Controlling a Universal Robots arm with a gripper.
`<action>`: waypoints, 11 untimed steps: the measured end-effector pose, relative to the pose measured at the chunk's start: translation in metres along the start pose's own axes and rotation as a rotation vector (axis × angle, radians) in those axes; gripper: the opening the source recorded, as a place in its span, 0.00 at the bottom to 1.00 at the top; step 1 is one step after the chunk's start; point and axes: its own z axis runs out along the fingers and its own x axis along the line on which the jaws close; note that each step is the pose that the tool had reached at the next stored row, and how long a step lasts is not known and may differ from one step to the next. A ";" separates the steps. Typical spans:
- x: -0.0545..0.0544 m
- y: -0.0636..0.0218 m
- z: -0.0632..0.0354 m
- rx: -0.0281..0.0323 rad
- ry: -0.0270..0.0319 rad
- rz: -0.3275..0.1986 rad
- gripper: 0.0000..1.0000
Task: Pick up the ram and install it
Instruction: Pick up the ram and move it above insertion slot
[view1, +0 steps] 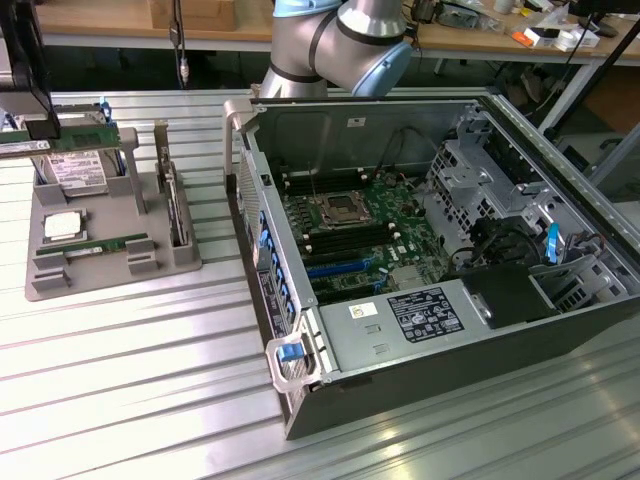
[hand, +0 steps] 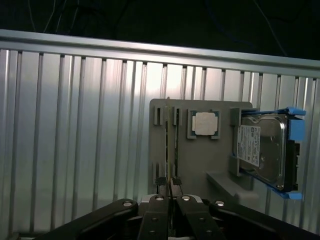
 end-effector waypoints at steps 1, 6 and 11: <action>0.000 0.0002 -0.0028 0.0001 -0.0001 0.000 0.12; -0.001 0.0007 -0.0152 0.0001 -0.0001 0.000 0.12; -0.001 0.0008 -0.0183 0.0000 -0.0001 0.000 0.12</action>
